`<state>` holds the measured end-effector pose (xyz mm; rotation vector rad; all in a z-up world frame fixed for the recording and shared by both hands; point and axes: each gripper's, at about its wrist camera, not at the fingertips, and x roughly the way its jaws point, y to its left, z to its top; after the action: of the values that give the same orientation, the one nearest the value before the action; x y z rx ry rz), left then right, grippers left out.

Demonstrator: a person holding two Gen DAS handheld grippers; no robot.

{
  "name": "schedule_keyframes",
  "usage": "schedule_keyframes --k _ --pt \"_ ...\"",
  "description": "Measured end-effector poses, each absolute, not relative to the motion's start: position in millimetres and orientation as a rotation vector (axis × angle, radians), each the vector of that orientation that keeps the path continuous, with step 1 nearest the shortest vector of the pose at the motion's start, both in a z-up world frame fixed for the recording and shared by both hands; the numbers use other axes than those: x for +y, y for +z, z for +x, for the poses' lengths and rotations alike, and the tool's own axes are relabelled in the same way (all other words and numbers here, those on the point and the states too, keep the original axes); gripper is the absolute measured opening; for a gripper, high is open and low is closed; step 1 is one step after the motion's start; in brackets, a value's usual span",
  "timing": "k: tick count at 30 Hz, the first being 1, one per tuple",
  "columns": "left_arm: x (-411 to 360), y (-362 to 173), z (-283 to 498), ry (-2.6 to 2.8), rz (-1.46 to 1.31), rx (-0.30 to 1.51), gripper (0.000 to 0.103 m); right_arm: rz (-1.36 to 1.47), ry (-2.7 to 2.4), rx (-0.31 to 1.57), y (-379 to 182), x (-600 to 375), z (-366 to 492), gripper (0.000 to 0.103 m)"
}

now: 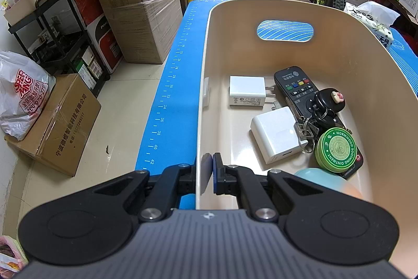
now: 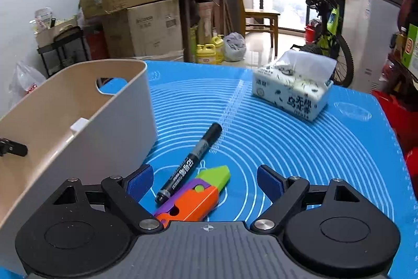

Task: Organize rigid objects
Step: 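Move the right tool back to the black marker on the mat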

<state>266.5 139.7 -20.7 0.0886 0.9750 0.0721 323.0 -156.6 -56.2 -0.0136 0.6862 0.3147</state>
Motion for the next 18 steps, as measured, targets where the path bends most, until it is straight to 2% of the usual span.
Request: schedule_keyframes --k 18 --pt "139 -21 267 0.072 0.088 0.975 0.007 -0.056 0.208 0.75 -94 -119 323 0.088"
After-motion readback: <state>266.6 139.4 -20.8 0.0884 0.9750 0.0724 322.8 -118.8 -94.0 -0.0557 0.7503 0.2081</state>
